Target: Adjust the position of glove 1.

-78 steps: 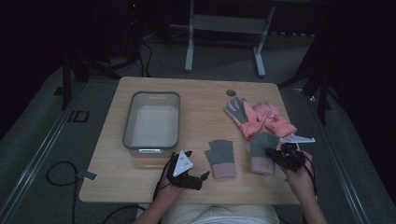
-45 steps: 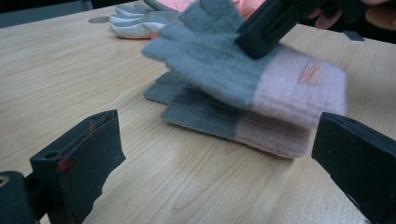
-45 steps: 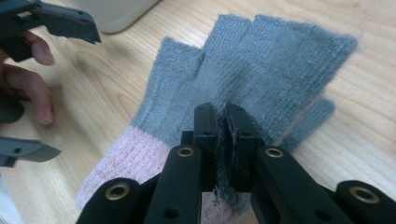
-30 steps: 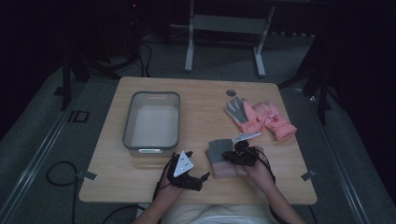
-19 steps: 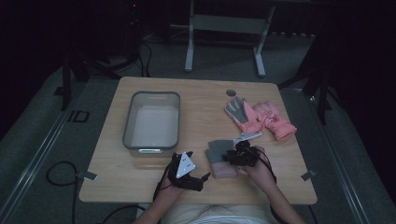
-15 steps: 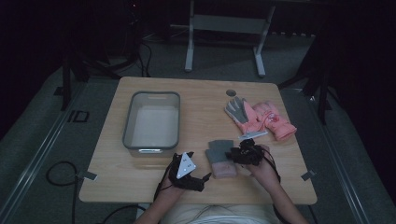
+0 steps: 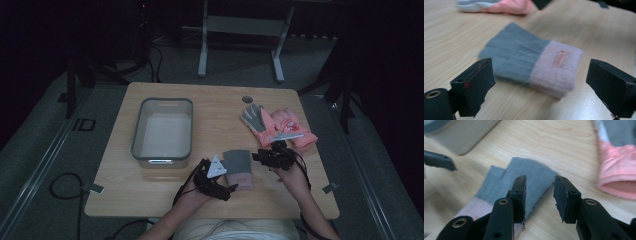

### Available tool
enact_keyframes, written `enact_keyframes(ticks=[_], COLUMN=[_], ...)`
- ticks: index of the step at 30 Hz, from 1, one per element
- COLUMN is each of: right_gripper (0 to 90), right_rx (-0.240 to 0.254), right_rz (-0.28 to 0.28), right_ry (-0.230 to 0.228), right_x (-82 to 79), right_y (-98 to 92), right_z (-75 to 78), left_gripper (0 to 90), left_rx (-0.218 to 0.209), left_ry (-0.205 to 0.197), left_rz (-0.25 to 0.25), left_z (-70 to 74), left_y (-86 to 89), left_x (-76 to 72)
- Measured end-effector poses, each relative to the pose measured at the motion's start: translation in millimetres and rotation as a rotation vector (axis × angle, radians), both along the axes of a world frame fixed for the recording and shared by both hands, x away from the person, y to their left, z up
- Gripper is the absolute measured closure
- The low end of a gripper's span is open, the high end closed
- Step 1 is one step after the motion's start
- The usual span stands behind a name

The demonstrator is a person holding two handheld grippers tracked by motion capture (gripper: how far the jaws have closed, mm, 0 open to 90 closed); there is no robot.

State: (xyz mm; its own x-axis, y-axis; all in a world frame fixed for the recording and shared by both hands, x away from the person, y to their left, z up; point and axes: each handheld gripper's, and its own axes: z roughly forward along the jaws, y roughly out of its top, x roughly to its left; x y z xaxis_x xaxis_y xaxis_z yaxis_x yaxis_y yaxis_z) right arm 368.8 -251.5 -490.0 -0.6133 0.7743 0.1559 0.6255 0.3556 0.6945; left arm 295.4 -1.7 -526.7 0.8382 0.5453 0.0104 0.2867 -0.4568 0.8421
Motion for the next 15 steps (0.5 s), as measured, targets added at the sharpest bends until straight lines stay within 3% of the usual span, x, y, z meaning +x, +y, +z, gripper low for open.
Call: enact_keyframes(ticks=[1, 4, 8, 15], right_gripper=[62.0, 62.0, 58.6, 51.3], right_rx=[-0.008, 0.022, 0.02, -0.003], right_rz=[-0.002, -0.018, -0.021, -0.052], right_ry=[-0.008, 0.028, 0.049, 0.101], right_x=[1.3, 10.0, 17.5, 38.3], right_y=[0.0, -1.1, 2.9, 15.3], right_z=[0.5, 0.9, -3.4, -27.7], left_gripper=[6.8, 11.4, 15.8, 27.8], left_rx=[0.01, 0.099, 0.191, 0.318], left_ry=[-0.003, -0.07, -0.104, -0.186], left_rz=[-0.028, -0.096, -0.161, -0.204], left_z=[1.1, -1.1, -9.1, -23.9], left_y=[-3.4, -16.7, -28.7, -41.1], left_x=[0.4, -2.4, -6.6, -8.5])
